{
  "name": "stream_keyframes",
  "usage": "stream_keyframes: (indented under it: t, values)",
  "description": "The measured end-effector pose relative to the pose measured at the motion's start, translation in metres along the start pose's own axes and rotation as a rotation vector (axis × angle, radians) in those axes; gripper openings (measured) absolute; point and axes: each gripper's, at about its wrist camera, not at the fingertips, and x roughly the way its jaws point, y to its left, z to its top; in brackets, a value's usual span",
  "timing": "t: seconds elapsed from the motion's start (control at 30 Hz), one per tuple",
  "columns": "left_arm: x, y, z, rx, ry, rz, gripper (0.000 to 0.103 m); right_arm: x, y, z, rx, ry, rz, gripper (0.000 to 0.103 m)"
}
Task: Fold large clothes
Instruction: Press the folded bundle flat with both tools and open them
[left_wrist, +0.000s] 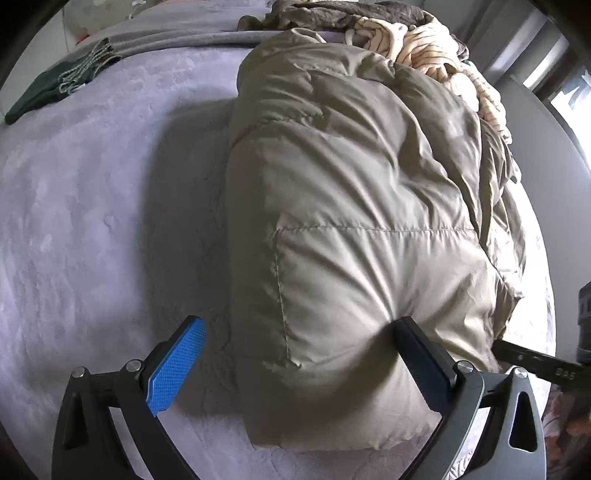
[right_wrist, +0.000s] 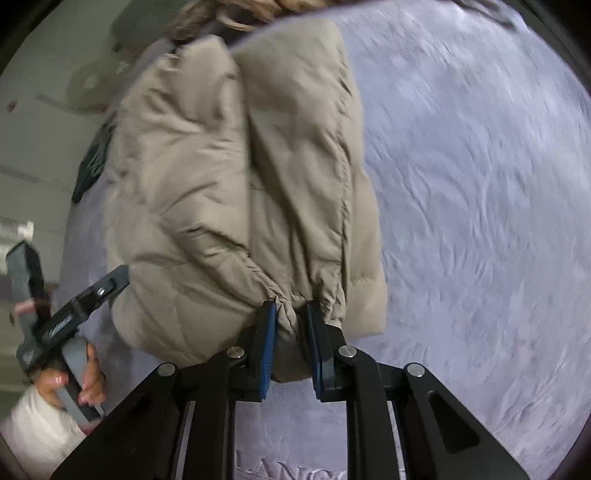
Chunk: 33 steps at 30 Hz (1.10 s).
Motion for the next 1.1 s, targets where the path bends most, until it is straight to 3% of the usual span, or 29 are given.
stream_keyframes:
  t: [0.13, 0.47, 0.77, 1.1]
  values:
    - [-0.010, -0.007, -0.003, 0.018, 0.008, 0.046, 0.103, 0.007, -0.005, -0.002, 0.014, 0.016, -0.011, 0.018]
    - [-0.047, -0.029, -0.011, 0.028, 0.016, 0.108, 0.103, -0.022, 0.013, -0.003, 0.010, 0.002, -0.026, 0.019]
    - [-0.084, -0.049, -0.030, 0.058, 0.010, 0.147, 0.103, -0.059, 0.016, -0.029, 0.009, -0.007, -0.030, 0.019]
    - [-0.119, -0.069, -0.052, 0.021, -0.026, 0.209, 0.103, -0.078, 0.019, -0.056, -0.031, 0.021, -0.016, 0.019]
